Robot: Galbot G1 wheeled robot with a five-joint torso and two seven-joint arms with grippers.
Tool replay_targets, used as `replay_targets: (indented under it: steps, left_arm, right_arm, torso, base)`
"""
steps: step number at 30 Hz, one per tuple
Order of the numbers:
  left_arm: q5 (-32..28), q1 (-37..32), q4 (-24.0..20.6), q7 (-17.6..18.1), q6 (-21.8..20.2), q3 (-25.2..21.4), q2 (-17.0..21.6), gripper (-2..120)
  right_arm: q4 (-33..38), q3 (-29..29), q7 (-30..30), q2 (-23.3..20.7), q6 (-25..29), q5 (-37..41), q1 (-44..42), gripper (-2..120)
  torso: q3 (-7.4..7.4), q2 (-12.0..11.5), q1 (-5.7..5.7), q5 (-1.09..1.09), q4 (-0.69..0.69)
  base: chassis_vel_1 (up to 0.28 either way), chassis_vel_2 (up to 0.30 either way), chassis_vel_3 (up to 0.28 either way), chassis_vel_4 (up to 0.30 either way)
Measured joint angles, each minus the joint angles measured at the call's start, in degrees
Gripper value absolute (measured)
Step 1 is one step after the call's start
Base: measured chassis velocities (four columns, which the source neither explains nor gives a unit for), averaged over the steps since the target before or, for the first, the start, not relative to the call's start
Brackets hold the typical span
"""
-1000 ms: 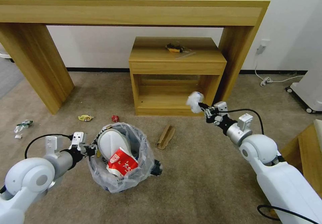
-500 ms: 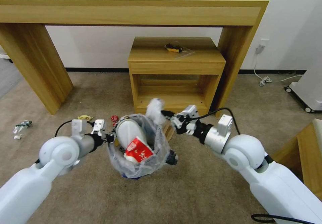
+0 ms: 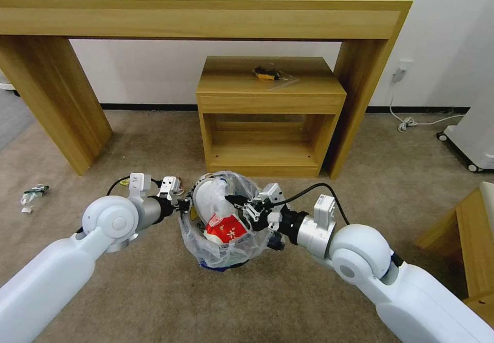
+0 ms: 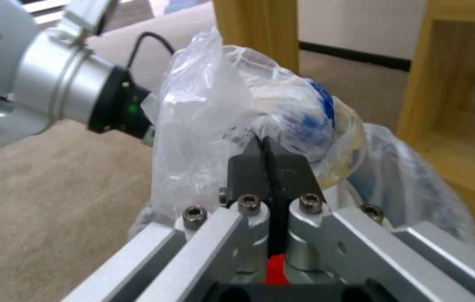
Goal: Pick up the trash bin and place the garbage on the floor into it.
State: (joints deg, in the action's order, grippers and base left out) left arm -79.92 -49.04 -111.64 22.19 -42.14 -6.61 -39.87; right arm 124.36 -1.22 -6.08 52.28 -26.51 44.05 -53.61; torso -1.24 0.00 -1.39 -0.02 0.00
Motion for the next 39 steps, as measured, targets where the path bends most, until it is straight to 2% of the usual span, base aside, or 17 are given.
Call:
replay_targets:
  steps: [9, 12, 13, 16, 17, 20, 21, 24, 26, 28, 33, 36, 37, 39]
  left_arm:
    - [0.01, -0.84, -0.38, 0.02, 0.00, -1.12, 0.03, 0]
    - [0.02, -1.74, -0.90, -0.11, 0.00, -2.05, 0.24, 0]
    - [0.02, -1.74, -0.90, -0.11, 0.00, -2.05, 0.24, 0]
    - [0.14, -2.79, -1.13, -0.20, 0.00, -3.30, 0.56, 0]
    - [0.14, -2.79, -1.13, -0.20, 0.00, -3.30, 0.56, 0]
    - [0.24, -3.68, -1.48, -0.38, 0.00, -4.28, 0.80, 0]
    - [0.24, -3.68, -1.48, -0.38, 0.00, -4.28, 0.80, 0]
    - [0.56, -5.33, -1.91, -0.88, 0.00, -5.68, 1.12, 0]
    - [0.77, -5.94, -2.03, -1.15, 0.00, -6.30, 1.28, 0]
    - [2.25, -9.21, -2.69, -2.57, 0.00, -9.56, 2.17, 0]
    - [4.58, -13.50, -3.33, -4.39, 0.00, -13.18, 3.50, 0]
    - [8.83, -17.33, -3.30, -7.99, 0.00, -16.28, 4.42, 0]
    - [8.83, -17.33, -3.30, -7.99, 0.00, -16.28, 4.42, 0]
    - [10.93, -18.71, -2.93, -10.32, 0.00, -17.97, 4.43, 0]
  right_arm:
    - [0.03, -0.26, 2.61, 0.11, -1.52, 1.50, -1.83, 2]
    - [-0.12, -0.19, 3.09, 0.19, -1.43, 0.79, -2.48, 14]
    - [-0.12, -0.19, 3.09, 0.19, -1.43, 0.79, -2.48, 14]
    - [-0.08, 0.11, 3.26, 0.19, -1.22, 0.73, -2.28, 30]
    - [-0.08, 0.11, 3.26, 0.19, -1.22, 0.73, -2.28, 30]
    - [-0.08, 0.74, 3.39, 0.33, -0.97, 0.81, -2.09, 43]
    - [-0.08, 0.74, 3.39, 0.33, -0.97, 0.81, -2.09, 43]
    - [0.02, 2.40, 3.75, 0.72, -0.70, 0.91, -2.03, 59]
    - [0.02, 3.16, 3.92, 0.82, -0.63, 0.93, -2.02, 63]
    - [-0.37, 5.80, 4.20, 0.98, -0.20, 0.87, -2.15, 73]
    - [-1.74, 8.44, 5.91, 1.06, 1.13, 0.35, -2.72, 85]
    - [-3.67, 10.67, 8.20, 1.14, 3.18, -2.06, -4.44, 98]
    - [-3.67, 10.67, 8.20, 1.14, 3.18, -2.06, -4.44, 98]
    - [-4.66, 13.16, 8.61, 1.26, 4.96, -5.32, -7.15, 100]
  torso:
    - [0.00, 0.00, 0.00, 0.00, 0.00]
    - [0.00, 0.00, 0.00, 0.00, -0.01]
    - [0.00, 0.00, 0.00, 0.00, -0.01]
    - [0.00, 0.00, 0.00, 0.00, 0.00]
    - [0.00, 0.00, 0.00, 0.00, 0.00]
    - [0.00, 0.01, 0.00, 0.00, 0.00]
    - [0.00, 0.01, 0.00, 0.00, 0.00]
    - [0.00, 0.01, 0.00, 0.00, -0.01]
    - [0.00, 0.01, 0.00, 0.00, -0.01]
    - [0.00, 0.01, 0.00, -0.01, 0.00]
    - [0.00, 0.01, 0.00, 0.00, 0.01]
    - [0.00, 0.01, 0.00, 0.00, 0.01]
    - [0.00, 0.01, 0.00, 0.00, 0.01]
    - [0.00, 0.01, 0.00, 0.00, 0.03]
  base:
    - [0.000, 0.000, 0.000, 0.000]
    - [0.000, 0.000, 0.000, 0.000]
    - [0.000, 0.000, 0.000, 0.000]
    - [0.000, 0.000, 0.000, 0.000]
    - [0.000, 0.000, 0.000, 0.000]
    - [0.000, 0.000, 0.000, 0.000]
    - [0.000, 0.000, 0.000, 0.000]
    - [0.000, 0.000, 0.000, 0.000]
    - [0.000, 0.000, 0.000, 0.000]
    - [0.000, 0.000, 0.000, 0.000]
    - [0.000, 0.000, 0.000, 0.000]
    - [0.000, 0.000, 0.000, 0.000]
    - [0.000, 0.000, 0.000, 0.000]
    - [0.000, 0.000, 0.000, 0.000]
